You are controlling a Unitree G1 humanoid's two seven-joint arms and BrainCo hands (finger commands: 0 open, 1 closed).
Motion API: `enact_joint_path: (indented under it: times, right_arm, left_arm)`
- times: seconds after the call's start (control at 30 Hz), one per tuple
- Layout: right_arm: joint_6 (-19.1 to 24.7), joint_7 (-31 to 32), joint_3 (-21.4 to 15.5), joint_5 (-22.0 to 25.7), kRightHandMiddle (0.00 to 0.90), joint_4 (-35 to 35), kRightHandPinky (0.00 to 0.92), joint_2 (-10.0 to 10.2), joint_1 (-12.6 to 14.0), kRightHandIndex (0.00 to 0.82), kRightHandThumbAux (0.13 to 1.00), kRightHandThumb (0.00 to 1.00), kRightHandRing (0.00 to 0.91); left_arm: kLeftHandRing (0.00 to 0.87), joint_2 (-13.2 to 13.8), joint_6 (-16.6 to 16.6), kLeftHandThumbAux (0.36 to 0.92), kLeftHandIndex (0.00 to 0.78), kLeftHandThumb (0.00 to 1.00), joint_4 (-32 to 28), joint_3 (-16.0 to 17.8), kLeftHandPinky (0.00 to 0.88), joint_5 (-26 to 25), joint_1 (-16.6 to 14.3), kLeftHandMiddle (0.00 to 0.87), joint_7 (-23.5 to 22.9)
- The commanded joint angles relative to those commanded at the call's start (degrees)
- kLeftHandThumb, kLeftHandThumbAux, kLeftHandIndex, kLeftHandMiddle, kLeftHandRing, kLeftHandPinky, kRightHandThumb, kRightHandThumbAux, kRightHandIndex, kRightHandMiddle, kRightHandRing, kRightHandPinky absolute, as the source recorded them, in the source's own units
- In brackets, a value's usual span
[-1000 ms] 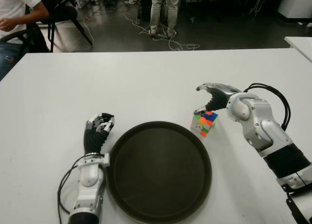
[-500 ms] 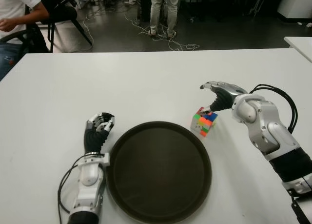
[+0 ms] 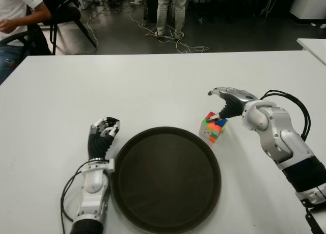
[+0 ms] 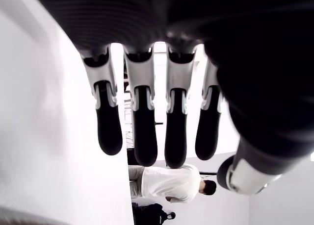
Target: Pick up the Rubik's Cube and put it in the plate
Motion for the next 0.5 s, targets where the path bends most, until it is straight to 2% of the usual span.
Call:
enact_joint_path:
  times: [0.33, 0.5]
  right_arm:
    - [2.1, 0.3, 0.3, -0.3, 0.000, -0.4, 0.054, 0.9, 0.5, 0.000, 0.564, 0.112, 0.000]
    - [3.3, -0.6, 0.6, -0.4, 0.000, -0.4, 0.050, 2.2, 1.1, 0.000, 0.586, 0.123, 0.000]
  left_arm:
    - [0.393, 0.5, -0.9, 0.676, 0.443, 0.833, 1.0, -0.1, 0.433, 0.5, -0.2, 0.436, 0.1]
    - [0.400, 0.6, -1.1, 0.677, 0.429, 0.832, 0.9, -0.2, 0.441, 0.5, -0.1, 0.445, -0.1]
